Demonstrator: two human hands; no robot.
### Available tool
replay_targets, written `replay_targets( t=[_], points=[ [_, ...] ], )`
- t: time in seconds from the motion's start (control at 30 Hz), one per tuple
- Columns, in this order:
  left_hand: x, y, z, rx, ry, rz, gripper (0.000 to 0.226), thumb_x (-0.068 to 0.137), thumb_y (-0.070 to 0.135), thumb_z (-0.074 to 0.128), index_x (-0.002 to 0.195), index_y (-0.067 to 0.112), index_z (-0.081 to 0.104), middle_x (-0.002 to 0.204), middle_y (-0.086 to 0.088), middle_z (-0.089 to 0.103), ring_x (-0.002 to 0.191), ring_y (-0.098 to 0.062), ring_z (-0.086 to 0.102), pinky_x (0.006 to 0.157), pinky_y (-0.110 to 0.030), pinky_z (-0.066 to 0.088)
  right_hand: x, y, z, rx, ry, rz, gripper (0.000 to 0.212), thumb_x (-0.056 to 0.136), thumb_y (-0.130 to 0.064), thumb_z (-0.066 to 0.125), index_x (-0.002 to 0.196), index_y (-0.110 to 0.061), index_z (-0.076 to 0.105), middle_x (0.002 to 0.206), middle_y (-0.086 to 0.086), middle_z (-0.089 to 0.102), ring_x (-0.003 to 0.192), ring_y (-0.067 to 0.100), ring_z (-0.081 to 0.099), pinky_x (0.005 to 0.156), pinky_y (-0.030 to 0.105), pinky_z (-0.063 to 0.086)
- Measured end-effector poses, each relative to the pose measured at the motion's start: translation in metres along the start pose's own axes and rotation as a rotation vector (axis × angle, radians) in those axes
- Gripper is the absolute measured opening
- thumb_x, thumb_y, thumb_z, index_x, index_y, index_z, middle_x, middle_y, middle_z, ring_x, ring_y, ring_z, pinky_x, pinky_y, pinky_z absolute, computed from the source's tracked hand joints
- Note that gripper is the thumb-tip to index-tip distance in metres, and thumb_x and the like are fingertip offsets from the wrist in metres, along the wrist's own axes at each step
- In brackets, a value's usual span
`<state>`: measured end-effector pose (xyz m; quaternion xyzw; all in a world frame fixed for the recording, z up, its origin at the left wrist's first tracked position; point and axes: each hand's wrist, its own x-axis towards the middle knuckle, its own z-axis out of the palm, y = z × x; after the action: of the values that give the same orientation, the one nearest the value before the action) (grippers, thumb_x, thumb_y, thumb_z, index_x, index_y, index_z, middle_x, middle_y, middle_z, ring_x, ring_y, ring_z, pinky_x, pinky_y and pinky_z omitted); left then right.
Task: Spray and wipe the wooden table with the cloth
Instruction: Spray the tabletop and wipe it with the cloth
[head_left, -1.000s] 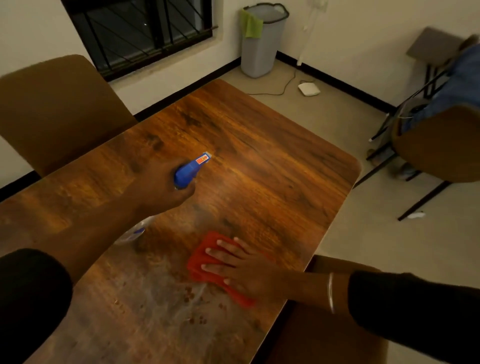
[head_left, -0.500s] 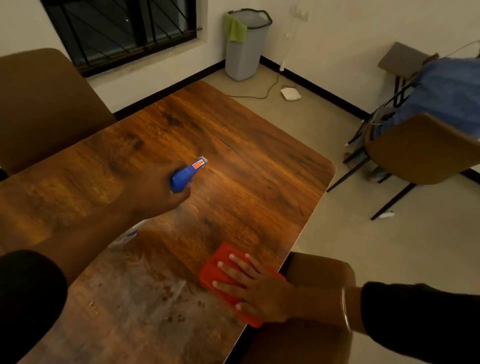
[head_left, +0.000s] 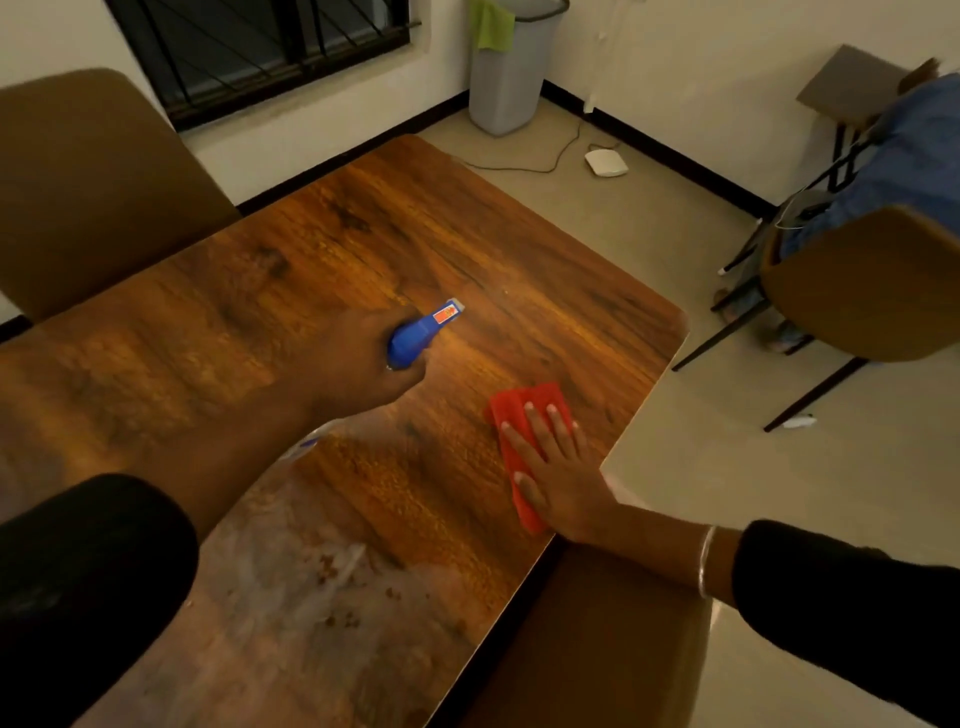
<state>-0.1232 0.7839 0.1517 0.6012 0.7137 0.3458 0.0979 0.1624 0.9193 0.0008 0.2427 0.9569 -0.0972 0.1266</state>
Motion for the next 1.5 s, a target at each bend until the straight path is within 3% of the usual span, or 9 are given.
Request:
replay_targets(
  t=[0.1,0.27,0.47,0.63,0.8,1.03,1.23,1.33,1.5],
  points=[
    [-0.004,0.004,0.002,-0.008,-0.054,0.005,0.020,0.079,0.027,0.069,0.096,0.019,0.063,0.072,-0.002,0.063,0.063,-0.020,0.059,0.061,-0.041,0.051,-0.037,-0.044,0.027,-0.050,0.000,-0.300,0.067,0.110,-0.055,0.025,0.167,-0.039,-0.007,0.176,0.003,-0.017,0.162,0.035,-0.015,0.128,0.060,-0.006],
    [-0.017,0.008,-0.012,-0.010,-0.040,0.010,0.027,0.078,0.035,0.064,0.098,0.017,0.061,0.079,-0.007,0.067,0.068,-0.022,0.062,0.062,-0.041,0.053,-0.038,-0.052,0.033,-0.154,0.003,-0.689,0.064,0.112,-0.048,0.032,0.168,-0.037,0.003,0.177,-0.001,-0.008,0.164,0.031,-0.009,0.130,0.056,0.001],
    [-0.048,0.010,-0.046,0.005,-0.030,-0.126,0.027,0.079,0.028,0.070,0.104,0.023,0.059,0.082,-0.005,0.067,0.070,-0.018,0.061,0.065,-0.038,0.053,0.031,-0.027,-0.003,-0.046,0.053,-0.113,0.067,0.110,-0.048,0.022,0.164,-0.040,-0.017,0.175,0.000,-0.016,0.162,0.030,-0.015,0.129,0.060,0.010],
    [-0.077,0.003,-0.072,0.065,-0.014,-0.217,0.035,0.081,0.020,0.072,0.112,0.010,0.061,0.086,-0.011,0.068,0.072,-0.027,0.063,0.070,-0.047,0.054,-0.019,-0.118,0.047,-0.070,0.138,-0.417,0.070,0.107,-0.046,0.034,0.169,-0.026,0.008,0.177,0.010,0.001,0.163,0.039,0.002,0.127,0.062,0.014],
    [-0.109,-0.004,-0.097,0.070,0.051,-0.266,0.029,0.081,0.023,0.070,0.108,0.015,0.062,0.087,-0.005,0.067,0.075,-0.024,0.064,0.073,-0.044,0.056,-0.006,-0.161,0.053,-0.132,0.108,-0.708,0.068,0.109,-0.045,0.035,0.169,-0.029,0.009,0.177,0.005,0.003,0.164,0.033,0.002,0.130,0.054,0.004],
    [-0.166,-0.027,-0.124,0.118,0.145,-0.348,0.022,0.084,0.020,0.073,0.100,0.023,0.058,0.078,0.010,0.061,0.070,-0.007,0.059,0.068,-0.022,0.045,0.117,-0.236,-0.011,0.015,0.141,-0.202,0.068,0.107,-0.040,0.036,0.169,-0.029,0.010,0.177,0.006,0.007,0.163,0.034,0.006,0.129,0.058,0.012],
    [-0.197,-0.038,-0.141,0.202,0.135,-0.393,0.027,0.084,0.020,0.070,0.109,0.015,0.064,0.089,-0.006,0.068,0.077,-0.022,0.063,0.071,-0.031,0.049,0.068,-0.338,0.027,-0.060,0.070,-0.522,0.064,0.105,-0.042,0.023,0.167,-0.026,0.024,0.175,0.009,0.019,0.161,0.040,0.015,0.128,0.061,0.014],
    [-0.209,-0.041,-0.144,0.177,0.143,-0.357,0.024,0.083,0.020,0.072,0.104,0.023,0.060,0.081,-0.001,0.064,0.069,-0.016,0.060,0.065,-0.024,0.043,0.083,-0.317,0.013,-0.113,0.062,-0.611,0.060,0.110,-0.041,0.024,0.168,-0.031,0.012,0.177,0.004,0.012,0.163,0.033,0.011,0.130,0.056,0.014],
    [-0.229,-0.039,-0.153,0.149,0.148,-0.336,0.028,0.084,0.025,0.072,0.100,0.033,0.050,0.072,0.015,0.053,0.064,-0.008,0.055,0.061,-0.023,0.042,0.116,-0.233,-0.038,-0.062,0.107,-0.203,0.060,0.113,-0.036,0.027,0.169,-0.030,0.005,0.177,0.003,0.002,0.164,0.030,0.004,0.131,0.052,0.011]
  ],
)
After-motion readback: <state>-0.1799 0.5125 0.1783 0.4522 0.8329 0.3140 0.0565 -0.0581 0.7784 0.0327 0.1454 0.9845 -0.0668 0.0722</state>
